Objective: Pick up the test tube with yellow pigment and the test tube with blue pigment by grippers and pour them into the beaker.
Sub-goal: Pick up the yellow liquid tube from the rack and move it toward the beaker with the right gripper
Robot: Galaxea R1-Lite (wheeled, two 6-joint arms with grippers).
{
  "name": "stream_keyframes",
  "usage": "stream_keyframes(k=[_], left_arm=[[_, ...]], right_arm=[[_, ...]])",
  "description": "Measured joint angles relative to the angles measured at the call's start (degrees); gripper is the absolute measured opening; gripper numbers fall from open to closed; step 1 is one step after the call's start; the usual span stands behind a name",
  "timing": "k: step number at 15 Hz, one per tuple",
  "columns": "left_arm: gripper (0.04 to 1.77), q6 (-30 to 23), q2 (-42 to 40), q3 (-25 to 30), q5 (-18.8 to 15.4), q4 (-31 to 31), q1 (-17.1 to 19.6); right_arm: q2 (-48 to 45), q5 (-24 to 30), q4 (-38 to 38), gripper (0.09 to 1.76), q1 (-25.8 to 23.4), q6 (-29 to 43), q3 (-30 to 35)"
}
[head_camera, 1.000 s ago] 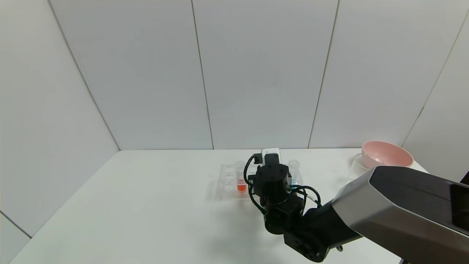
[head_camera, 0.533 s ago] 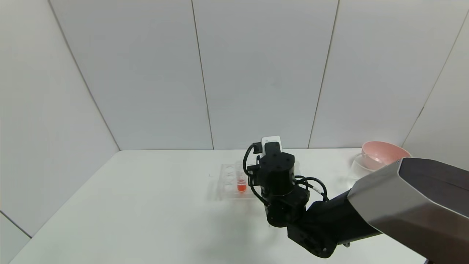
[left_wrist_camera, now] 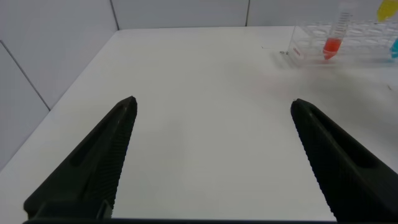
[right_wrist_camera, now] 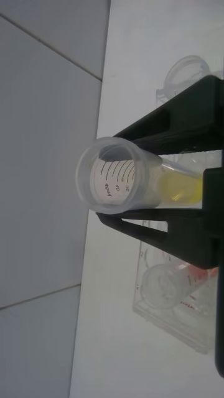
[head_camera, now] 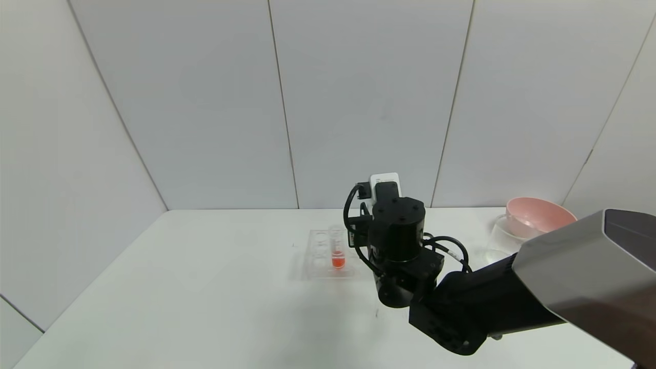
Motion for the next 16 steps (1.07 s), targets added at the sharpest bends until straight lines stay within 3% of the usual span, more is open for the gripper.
stream_keyframes(k=[4, 8, 10, 12, 16], left_arm=[[1.76, 0.0, 0.0, 0.0, 0.0, 0.0, 0.0], [1.76, 0.0, 0.0, 0.0, 0.0, 0.0, 0.0], [1.76, 0.0, 0.0, 0.0, 0.0, 0.0, 0.0], [1.76, 0.0, 0.0, 0.0, 0.0, 0.0, 0.0], [1.76, 0.0, 0.0, 0.0, 0.0, 0.0, 0.0]], right_arm=[[-0.4, 1.3, 0.4, 0.55, 0.0, -1.0, 0.5], [-4.2, 8.7, 2.9, 0.55, -0.2, -1.2, 3.3], [-7.9, 16.9, 5.0, 0.55, -0.7, -1.2, 6.6], [-13.1, 28.6, 7.6, 0.55, -2.0, -1.2, 11.7], [-24.3, 53.6, 15.9, 0.55, -11.8, -1.7, 19.7]])
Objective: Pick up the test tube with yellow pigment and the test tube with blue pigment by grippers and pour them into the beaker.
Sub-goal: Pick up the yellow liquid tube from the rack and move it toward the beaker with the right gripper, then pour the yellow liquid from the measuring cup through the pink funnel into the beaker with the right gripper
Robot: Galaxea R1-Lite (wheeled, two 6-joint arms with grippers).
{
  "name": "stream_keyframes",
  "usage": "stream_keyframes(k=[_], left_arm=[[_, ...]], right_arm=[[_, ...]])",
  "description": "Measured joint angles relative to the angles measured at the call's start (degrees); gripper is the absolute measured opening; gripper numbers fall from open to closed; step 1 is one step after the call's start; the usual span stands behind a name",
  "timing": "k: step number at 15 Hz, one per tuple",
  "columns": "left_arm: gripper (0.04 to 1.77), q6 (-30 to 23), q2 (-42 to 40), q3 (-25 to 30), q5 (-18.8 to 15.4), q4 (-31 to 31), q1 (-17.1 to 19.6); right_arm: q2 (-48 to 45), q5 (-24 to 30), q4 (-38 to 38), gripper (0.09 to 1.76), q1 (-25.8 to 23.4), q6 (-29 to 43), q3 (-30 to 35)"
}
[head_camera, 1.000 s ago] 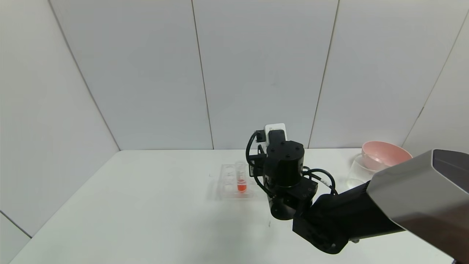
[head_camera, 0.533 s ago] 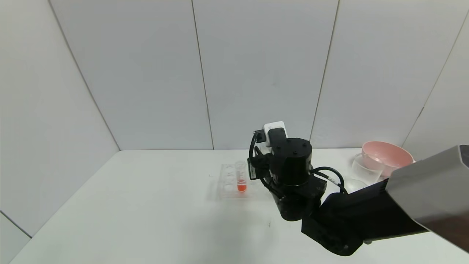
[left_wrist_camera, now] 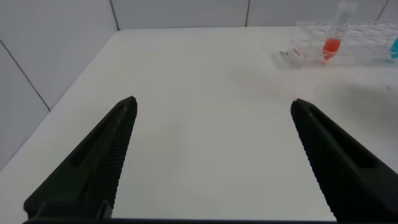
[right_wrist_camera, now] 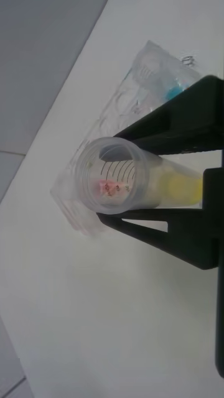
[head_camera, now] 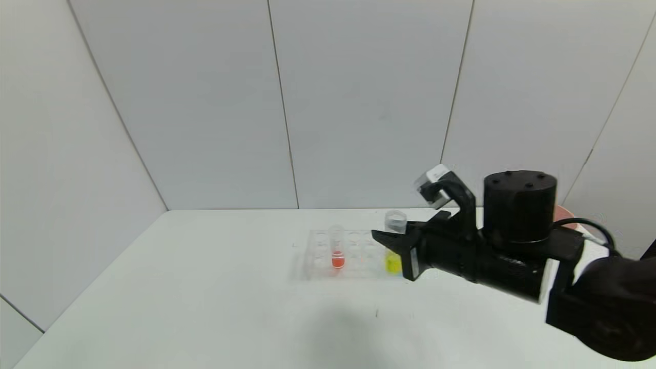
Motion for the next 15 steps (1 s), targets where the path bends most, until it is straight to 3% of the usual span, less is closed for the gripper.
stream_keyframes(k=[3, 8, 11, 15], left_arm=[[1.76, 0.0, 0.0, 0.0, 0.0, 0.0, 0.0], [1.76, 0.0, 0.0, 0.0, 0.0, 0.0, 0.0], [1.76, 0.0, 0.0, 0.0, 0.0, 0.0, 0.0], [1.76, 0.0, 0.0, 0.0, 0.0, 0.0, 0.0]], right_arm=[[-6.3, 15.0, 7.1, 0.55, -11.2, -2.9, 2.1], [-10.7, 37.2, 23.3, 0.55, -31.1, -24.1, 1.4], [-10.2, 40.1, 34.6, 0.55, -38.3, -33.2, -4.9], [-6.5, 40.4, 46.0, 0.55, -43.3, -39.9, -16.9]])
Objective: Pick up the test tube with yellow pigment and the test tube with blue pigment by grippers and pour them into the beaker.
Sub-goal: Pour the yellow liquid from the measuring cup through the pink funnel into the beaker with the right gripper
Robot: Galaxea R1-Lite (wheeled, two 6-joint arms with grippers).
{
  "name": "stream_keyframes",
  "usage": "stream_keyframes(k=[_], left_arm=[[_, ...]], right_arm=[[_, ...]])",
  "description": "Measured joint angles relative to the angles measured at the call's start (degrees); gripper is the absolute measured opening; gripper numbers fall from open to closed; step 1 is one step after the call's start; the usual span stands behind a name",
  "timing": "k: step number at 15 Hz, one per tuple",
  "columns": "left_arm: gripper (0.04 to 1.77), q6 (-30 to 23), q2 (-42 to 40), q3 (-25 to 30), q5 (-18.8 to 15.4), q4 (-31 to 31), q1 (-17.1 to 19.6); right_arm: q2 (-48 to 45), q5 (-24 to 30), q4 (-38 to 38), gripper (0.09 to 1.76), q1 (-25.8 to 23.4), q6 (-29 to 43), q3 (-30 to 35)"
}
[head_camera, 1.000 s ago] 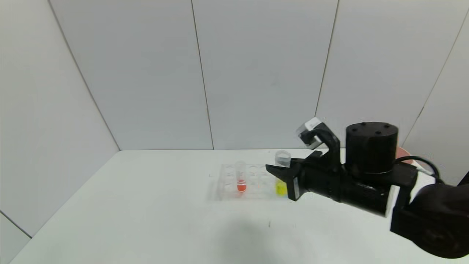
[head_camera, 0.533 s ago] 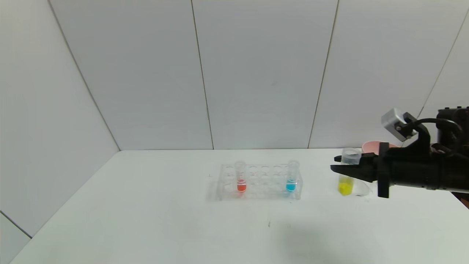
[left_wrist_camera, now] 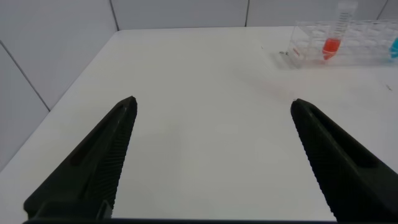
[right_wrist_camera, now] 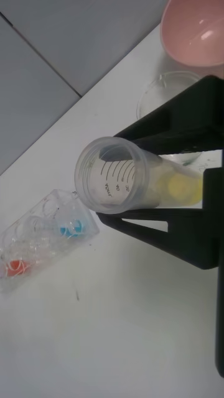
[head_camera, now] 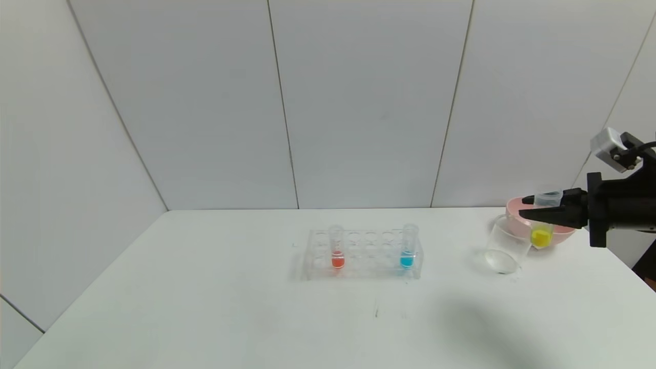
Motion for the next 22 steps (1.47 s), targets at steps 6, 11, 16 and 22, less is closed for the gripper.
stream_keyframes(k=[6, 11, 16, 22], left_arm=[[1.76, 0.0, 0.0, 0.0, 0.0, 0.0, 0.0], [1.76, 0.0, 0.0, 0.0, 0.0, 0.0, 0.0], [1.76, 0.0, 0.0, 0.0, 0.0, 0.0, 0.0], [1.76, 0.0, 0.0, 0.0, 0.0, 0.0, 0.0]], right_arm=[[8.4, -0.5, 22.4, 0.55, -5.5, -12.6, -20.6], [16.7, -7.0, 39.8, 0.55, -8.4, -23.8, -37.2], [23.9, -14.4, 48.6, 0.55, -8.0, -30.1, -47.8], [26.4, -21.7, 45.4, 0.55, -4.8, -30.8, -48.3]])
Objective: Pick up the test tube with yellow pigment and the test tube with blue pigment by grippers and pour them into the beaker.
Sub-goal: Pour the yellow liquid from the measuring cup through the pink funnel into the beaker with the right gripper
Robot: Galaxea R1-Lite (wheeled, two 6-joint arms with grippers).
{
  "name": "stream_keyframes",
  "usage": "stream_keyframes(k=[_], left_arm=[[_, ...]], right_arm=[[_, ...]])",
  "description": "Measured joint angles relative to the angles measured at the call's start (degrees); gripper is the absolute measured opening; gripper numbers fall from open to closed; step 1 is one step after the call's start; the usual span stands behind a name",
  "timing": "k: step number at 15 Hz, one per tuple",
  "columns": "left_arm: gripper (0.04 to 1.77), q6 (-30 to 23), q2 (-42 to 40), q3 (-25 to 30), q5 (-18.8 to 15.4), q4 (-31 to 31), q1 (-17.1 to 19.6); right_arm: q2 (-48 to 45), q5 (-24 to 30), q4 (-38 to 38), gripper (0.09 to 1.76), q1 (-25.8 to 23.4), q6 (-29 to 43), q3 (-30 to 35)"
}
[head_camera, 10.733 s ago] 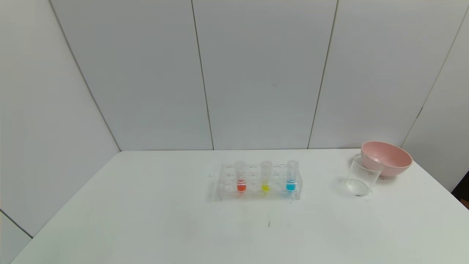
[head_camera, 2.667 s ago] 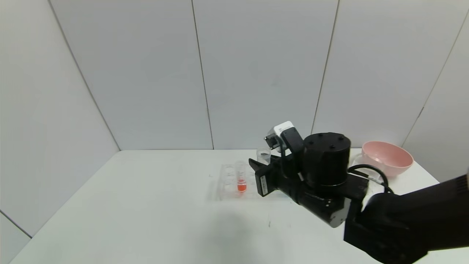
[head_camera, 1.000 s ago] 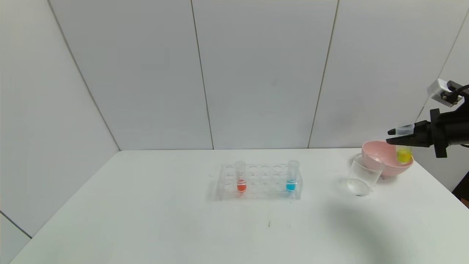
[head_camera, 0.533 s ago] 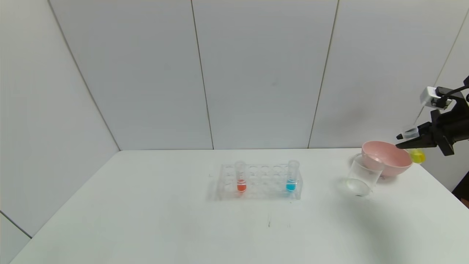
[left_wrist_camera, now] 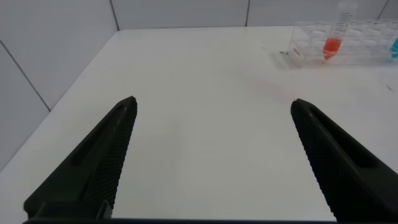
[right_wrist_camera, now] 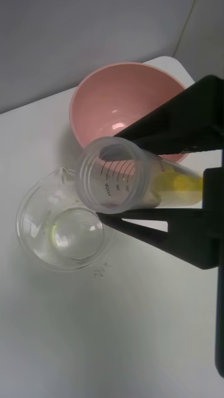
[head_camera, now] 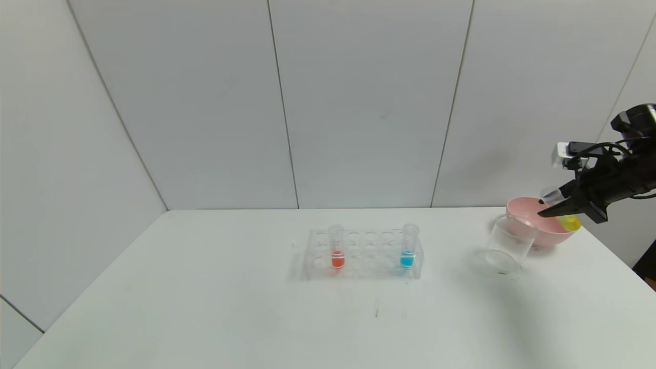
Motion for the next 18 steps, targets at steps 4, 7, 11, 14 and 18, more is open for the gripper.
stream_keyframes(k=[4, 7, 11, 14, 18], left_arm=[[1.76, 0.0, 0.0, 0.0, 0.0, 0.0, 0.0], [1.76, 0.0, 0.0, 0.0, 0.0, 0.0, 0.0], [1.76, 0.0, 0.0, 0.0, 0.0, 0.0, 0.0], [1.76, 0.0, 0.0, 0.0, 0.0, 0.0, 0.0], [1.76, 0.0, 0.0, 0.0, 0.0, 0.0, 0.0]], right_arm=[[-0.2, -5.8, -0.4, 0.55, 1.4, -1.5, 0.0], [-0.5, -9.9, -0.1, 0.55, 2.3, -2.8, 0.0], [-0.7, -14.3, -0.1, 0.55, 4.0, -3.3, 0.0], [-0.7, -16.9, 0.0, 0.55, 5.0, -3.6, 0.0], [-0.6, -21.2, -0.2, 0.55, 6.2, -3.8, 0.0]])
